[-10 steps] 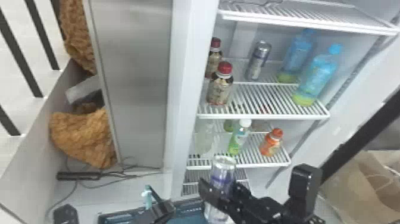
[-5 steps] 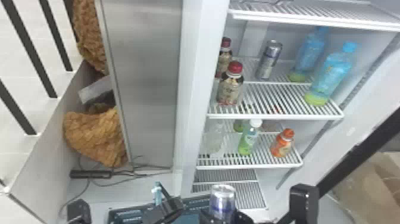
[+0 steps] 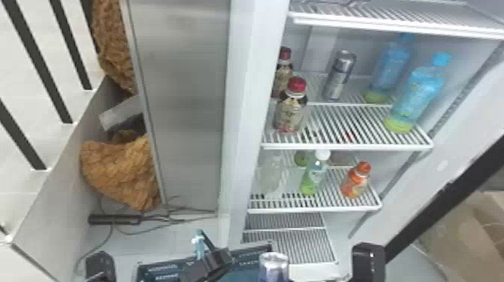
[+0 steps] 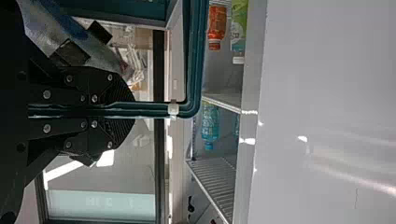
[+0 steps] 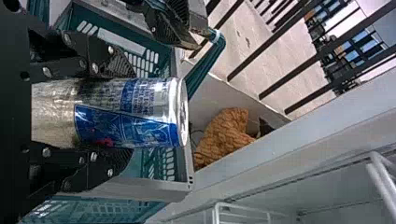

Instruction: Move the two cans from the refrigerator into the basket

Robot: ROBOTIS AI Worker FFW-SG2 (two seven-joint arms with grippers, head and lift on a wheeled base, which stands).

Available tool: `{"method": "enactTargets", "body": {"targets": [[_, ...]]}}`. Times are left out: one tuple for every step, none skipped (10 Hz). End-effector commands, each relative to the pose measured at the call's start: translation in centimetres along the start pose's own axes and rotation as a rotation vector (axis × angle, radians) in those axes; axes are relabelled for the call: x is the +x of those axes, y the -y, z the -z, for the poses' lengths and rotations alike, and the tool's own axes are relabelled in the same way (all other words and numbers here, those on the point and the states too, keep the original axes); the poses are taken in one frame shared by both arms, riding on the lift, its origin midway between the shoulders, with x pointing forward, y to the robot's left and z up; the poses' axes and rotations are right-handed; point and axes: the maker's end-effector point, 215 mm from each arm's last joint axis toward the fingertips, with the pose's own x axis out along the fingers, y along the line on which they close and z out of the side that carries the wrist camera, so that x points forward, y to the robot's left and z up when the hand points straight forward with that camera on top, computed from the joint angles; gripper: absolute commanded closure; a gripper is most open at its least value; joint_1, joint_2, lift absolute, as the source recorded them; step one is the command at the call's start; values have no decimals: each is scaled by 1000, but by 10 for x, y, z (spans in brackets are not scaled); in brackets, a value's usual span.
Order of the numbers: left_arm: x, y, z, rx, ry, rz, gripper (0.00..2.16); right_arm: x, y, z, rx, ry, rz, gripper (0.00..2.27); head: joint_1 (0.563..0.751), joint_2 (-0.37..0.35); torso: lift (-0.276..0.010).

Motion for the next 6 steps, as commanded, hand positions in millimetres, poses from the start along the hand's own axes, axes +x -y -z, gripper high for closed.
{"method": "enactTargets", "body": {"targets": [[1,-1,1,-3,-2,0,1191,1,6,-2,-2,3,9,251,695,-154,-31],[0,-1,2,-5,-2,-1,1191,0,8,-9,-4,24,12,87,695,-156,-31],[0,-1,1,-5,0,-1,1191,-1,12,-18,-14,55,21,93,695,-163,-31],[0,-1,1,-5,0,0,1191,-5,16,-39,-42,121,33,111,695,-168,-31],[0,-1,1,-6,1,2,1191,-15,29,-64,-65,190,67,113,695,-174,-31],[0,-1,2,-6,-1,1,1191,-31,49,-94,-106,278,128,111,695,-194,-31]]}}
